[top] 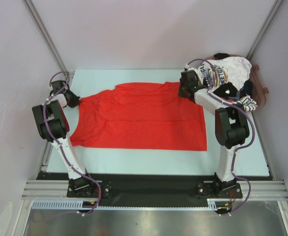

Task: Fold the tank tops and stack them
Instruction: Fold the tank top

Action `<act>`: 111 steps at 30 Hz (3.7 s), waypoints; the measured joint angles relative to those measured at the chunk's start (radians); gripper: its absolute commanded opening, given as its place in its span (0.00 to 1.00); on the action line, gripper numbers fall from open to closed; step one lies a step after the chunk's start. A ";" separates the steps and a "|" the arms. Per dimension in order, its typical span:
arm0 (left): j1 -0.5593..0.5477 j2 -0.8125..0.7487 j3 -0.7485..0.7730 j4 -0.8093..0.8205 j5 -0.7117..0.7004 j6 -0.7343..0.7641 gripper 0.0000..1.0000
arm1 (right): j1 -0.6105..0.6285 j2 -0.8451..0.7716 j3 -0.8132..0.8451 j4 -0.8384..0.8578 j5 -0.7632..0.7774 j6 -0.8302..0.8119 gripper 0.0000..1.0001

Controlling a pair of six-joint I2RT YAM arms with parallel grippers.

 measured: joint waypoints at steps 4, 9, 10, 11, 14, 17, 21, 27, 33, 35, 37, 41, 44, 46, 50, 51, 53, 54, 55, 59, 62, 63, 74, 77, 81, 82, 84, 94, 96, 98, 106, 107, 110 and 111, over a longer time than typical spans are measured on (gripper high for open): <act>0.032 -0.032 -0.059 0.040 0.008 -0.010 0.00 | -0.001 0.000 0.000 0.004 0.000 0.001 0.33; 0.098 -0.097 -0.150 0.059 -0.010 -0.024 0.00 | 0.002 0.016 0.028 0.001 0.008 0.000 0.33; 0.105 -0.112 -0.169 0.064 -0.017 -0.027 0.00 | 0.005 0.027 0.047 -0.001 0.012 -0.001 0.33; 0.116 -0.122 -0.180 0.067 -0.021 -0.029 0.00 | 0.008 0.044 0.073 -0.009 0.018 -0.002 0.33; 0.135 -0.150 -0.213 0.079 -0.032 -0.037 0.00 | 0.018 0.099 0.155 -0.021 0.035 -0.003 0.33; 0.147 -0.170 -0.234 0.087 -0.037 -0.049 0.00 | 0.028 0.163 0.237 -0.034 0.050 -0.010 0.33; 0.159 -0.184 -0.246 0.093 -0.047 -0.052 0.00 | 0.033 0.278 0.372 -0.070 0.086 -0.022 0.33; 0.170 -0.209 -0.271 0.097 -0.056 -0.052 0.40 | 0.022 0.398 0.496 -0.105 0.125 -0.040 0.34; 0.163 -0.213 -0.271 0.116 -0.048 -0.042 0.72 | -0.012 0.502 0.622 -0.135 0.150 -0.058 0.36; 0.148 -0.225 -0.271 0.115 -0.071 -0.032 0.72 | -0.025 0.523 0.648 -0.139 0.150 -0.063 0.37; 0.132 -0.247 -0.271 0.114 -0.095 -0.021 0.73 | -0.035 0.535 0.660 -0.142 0.154 -0.068 0.39; 0.090 -0.306 -0.271 0.130 -0.112 0.010 0.75 | -0.054 0.556 0.689 -0.145 0.162 -0.080 0.40; 0.056 -0.328 -0.261 0.137 -0.121 0.039 0.76 | -0.056 0.579 0.723 -0.143 0.163 -0.088 0.41; 0.024 -0.329 -0.247 0.137 -0.147 0.067 0.78 | -0.056 0.591 0.733 -0.141 0.164 -0.089 0.42; -0.043 -0.340 -0.244 0.137 -0.190 0.116 0.80 | -0.061 0.611 0.740 -0.140 0.163 -0.091 0.42; -0.058 -0.344 -0.244 0.138 -0.195 0.125 0.80 | -0.061 0.615 0.743 -0.136 0.161 -0.090 0.42; -0.082 -0.352 -0.244 0.139 -0.201 0.140 0.80 | -0.064 0.625 0.761 -0.136 0.156 -0.090 0.42; -0.092 -0.354 -0.244 0.140 -0.204 0.146 0.80 | -0.066 0.631 0.774 -0.135 0.155 -0.090 0.42; -0.099 -0.356 -0.244 0.143 -0.206 0.153 0.80 | -0.068 0.636 0.779 -0.133 0.153 -0.090 0.42; -0.116 -0.356 -0.243 0.145 -0.215 0.177 0.80 | -0.079 0.646 0.788 -0.124 0.137 -0.089 0.42; -0.127 -0.356 -0.241 0.146 -0.219 0.192 0.79 | -0.084 0.647 0.788 -0.121 0.130 -0.091 0.37; -0.131 -0.356 -0.239 0.145 -0.219 0.195 0.79 | -0.085 0.647 0.789 -0.121 0.127 -0.090 0.32; -0.156 -0.356 -0.203 0.145 -0.214 0.221 0.79 | -0.092 0.652 0.795 -0.113 0.094 -0.093 0.04; -0.168 -0.350 -0.187 0.143 -0.209 0.231 0.79 | -0.092 0.652 0.795 -0.109 0.094 -0.097 0.01; -0.200 -0.321 -0.139 0.135 -0.192 0.246 0.79 | -0.084 0.652 0.792 -0.090 0.111 -0.121 0.00; -0.211 -0.307 -0.122 0.133 -0.188 0.248 0.79 | -0.083 0.652 0.789 -0.080 0.116 -0.128 0.00; -0.239 -0.274 -0.080 0.122 -0.184 0.254 0.74 | -0.082 0.652 0.777 -0.061 0.122 -0.140 0.00; -0.344 -0.021 0.196 -0.021 -0.133 0.282 0.57 | -0.079 0.646 0.748 -0.017 0.130 -0.159 0.00; -0.346 0.019 0.228 -0.049 -0.119 0.282 0.57 | -0.079 0.644 0.743 -0.013 0.130 -0.159 0.00; -0.346 0.048 0.249 -0.079 -0.117 0.282 0.58 | -0.079 0.644 0.742 -0.013 0.129 -0.159 0.00; -0.346 0.105 0.308 -0.159 -0.114 0.281 0.53 | -0.079 0.644 0.742 -0.013 0.124 -0.159 0.00; -0.346 0.112 0.319 -0.164 -0.113 0.280 0.49 | -0.079 0.642 0.739 -0.011 0.122 -0.159 0.00; -0.346 0.132 0.347 -0.180 -0.101 0.280 0.43 | -0.080 0.638 0.732 -0.006 0.117 -0.158 0.00; -0.346 0.138 0.353 -0.183 -0.097 0.281 0.43 | -0.080 0.638 0.731 -0.006 0.116 -0.159 0.00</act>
